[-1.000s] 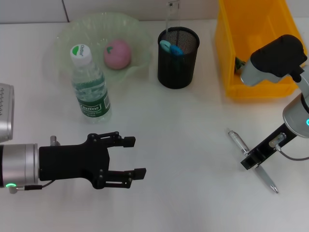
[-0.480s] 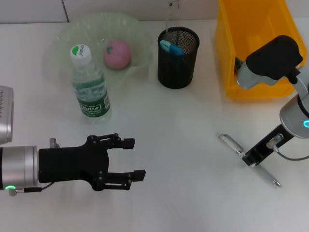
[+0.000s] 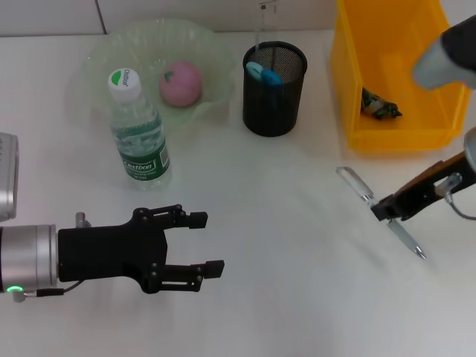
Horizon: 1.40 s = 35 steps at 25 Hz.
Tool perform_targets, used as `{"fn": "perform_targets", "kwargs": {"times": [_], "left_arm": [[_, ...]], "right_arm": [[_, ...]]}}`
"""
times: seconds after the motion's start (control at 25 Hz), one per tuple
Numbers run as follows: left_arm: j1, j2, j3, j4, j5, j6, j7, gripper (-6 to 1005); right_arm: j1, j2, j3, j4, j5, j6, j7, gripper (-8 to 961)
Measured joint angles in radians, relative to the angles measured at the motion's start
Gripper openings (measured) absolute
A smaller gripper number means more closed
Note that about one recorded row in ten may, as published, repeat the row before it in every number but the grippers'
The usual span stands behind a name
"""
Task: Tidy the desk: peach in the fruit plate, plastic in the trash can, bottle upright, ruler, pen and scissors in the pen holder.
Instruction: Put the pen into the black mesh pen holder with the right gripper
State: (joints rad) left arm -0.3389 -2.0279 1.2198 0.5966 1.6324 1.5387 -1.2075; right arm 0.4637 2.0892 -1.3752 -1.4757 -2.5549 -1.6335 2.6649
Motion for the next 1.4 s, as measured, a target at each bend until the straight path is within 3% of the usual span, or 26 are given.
{"fn": "perform_targets", "kwargs": {"times": [0.28,0.4,0.44,0.52,0.68,0.8,0.84,0.88,1.0,1.04,1.08,1.24,1.4], "left_arm": [[-0.004,-0.002,-0.002,0.004,-0.002,0.003,-0.009,841],[-0.008,-0.003,-0.002,0.005,-0.002,0.006,-0.010,841],[-0.009,-0.004,-0.002,0.005,-0.002,0.007,-0.010,841],[-0.010,-0.006,-0.003,0.006,-0.003,0.008,-0.010,840],[-0.011,-0.010,-0.013,0.008,-0.004,0.015,-0.011,840],[-0.012,-0.013,-0.019,0.008,-0.004,0.020,-0.012,840],[-0.013,-0.015,-0.021,0.008,-0.004,0.020,-0.012,840],[-0.013,-0.015,-0.021,0.008,-0.004,0.020,-0.012,840],[-0.015,-0.015,-0.023,0.010,-0.004,0.020,-0.012,841],[-0.015,-0.015,-0.023,0.010,-0.004,0.020,-0.012,841],[-0.019,-0.015,-0.023,0.010,-0.004,0.020,-0.012,841],[-0.026,-0.018,-0.034,0.011,-0.004,0.022,-0.011,841],[-0.026,-0.019,-0.045,0.011,-0.005,0.029,-0.011,841]], "right_arm": [[-0.024,-0.001,0.174,-0.112,0.073,-0.028,-0.073,108],[-0.038,-0.002,0.279,-0.164,0.183,-0.007,-0.118,114],[-0.050,-0.004,0.354,-0.156,0.302,0.049,-0.179,116],[-0.057,-0.004,0.379,-0.139,0.355,0.082,-0.214,119],[-0.070,-0.008,0.421,0.029,0.631,0.282,-0.419,127],[-0.034,-0.008,0.416,0.248,0.818,0.396,-0.605,133],[0.012,-0.008,0.418,0.413,0.928,0.447,-0.747,135],[0.012,-0.008,0.418,0.413,0.928,0.447,-0.747,137],[0.108,-0.009,0.422,0.697,1.081,0.506,-0.985,142],[0.166,-0.009,0.422,0.849,1.166,0.543,-1.125,144],[0.166,-0.009,0.422,0.849,1.166,0.543,-1.125,146],[0.261,-0.003,0.411,1.055,1.274,0.640,-1.348,154],[0.289,-0.002,0.396,1.099,1.276,0.674,-1.363,162]]}}
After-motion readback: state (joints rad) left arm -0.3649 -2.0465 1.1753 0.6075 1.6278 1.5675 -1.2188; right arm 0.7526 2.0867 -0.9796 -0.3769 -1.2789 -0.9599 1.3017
